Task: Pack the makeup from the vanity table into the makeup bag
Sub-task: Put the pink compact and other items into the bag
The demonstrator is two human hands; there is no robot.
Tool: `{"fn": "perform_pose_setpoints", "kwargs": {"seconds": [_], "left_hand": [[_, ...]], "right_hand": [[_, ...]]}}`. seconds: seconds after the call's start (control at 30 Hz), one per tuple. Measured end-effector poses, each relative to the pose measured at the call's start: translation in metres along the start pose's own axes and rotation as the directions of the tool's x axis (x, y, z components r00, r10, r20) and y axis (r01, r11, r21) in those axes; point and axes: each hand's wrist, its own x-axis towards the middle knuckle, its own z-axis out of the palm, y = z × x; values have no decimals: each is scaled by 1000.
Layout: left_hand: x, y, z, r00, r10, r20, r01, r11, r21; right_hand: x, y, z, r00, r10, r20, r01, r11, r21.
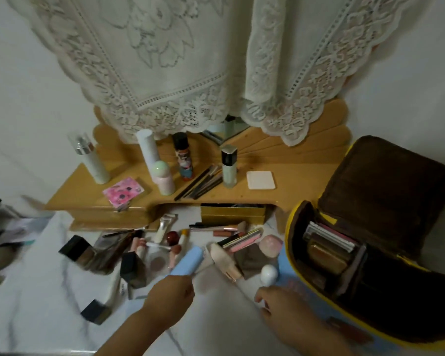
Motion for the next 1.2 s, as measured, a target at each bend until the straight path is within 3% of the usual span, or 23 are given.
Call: {"fn": "perform_pose_setpoints", "kwargs": {"seconds": [0.17,0.33,0.5,0.57,0.67,0.77,0.93,1.07,1.2], "left_hand": [[2,-43,-3,993,-66,97,65,998,16],[-2,-86,-10,987,24,161,-15,998,-58],[-2,-117,-18,987,51,151,-37,995,-93],[-2,-119,-14,973,103,206,-99,995,-28],[-1,-111,-5,935,122,333,-174,976,131],[0,-103,4,912,98,399,-183,966,182],[3,-100,8,945,157,286,-232,940,250],[8,-96,15,915,183,360,-268,942,200],[11,-85,12,954,172,245,-182,983,21]], "right_hand": [[28,-32,27,995,85,47,-86,996,28],[73,-91,55,983,182,-17,-179,978,110],[114,-145,80,900,418,-125,-320,828,461],[123,-156,86,859,488,-156,-357,788,502],[130,-161,91,815,556,-165,-417,759,499],[129,-158,89,801,576,-163,-445,755,481],[118,-136,85,824,561,-78,-492,777,392],[103,-120,82,855,519,-19,-498,831,248],[94,-113,80,858,513,-12,-496,835,236]]}}
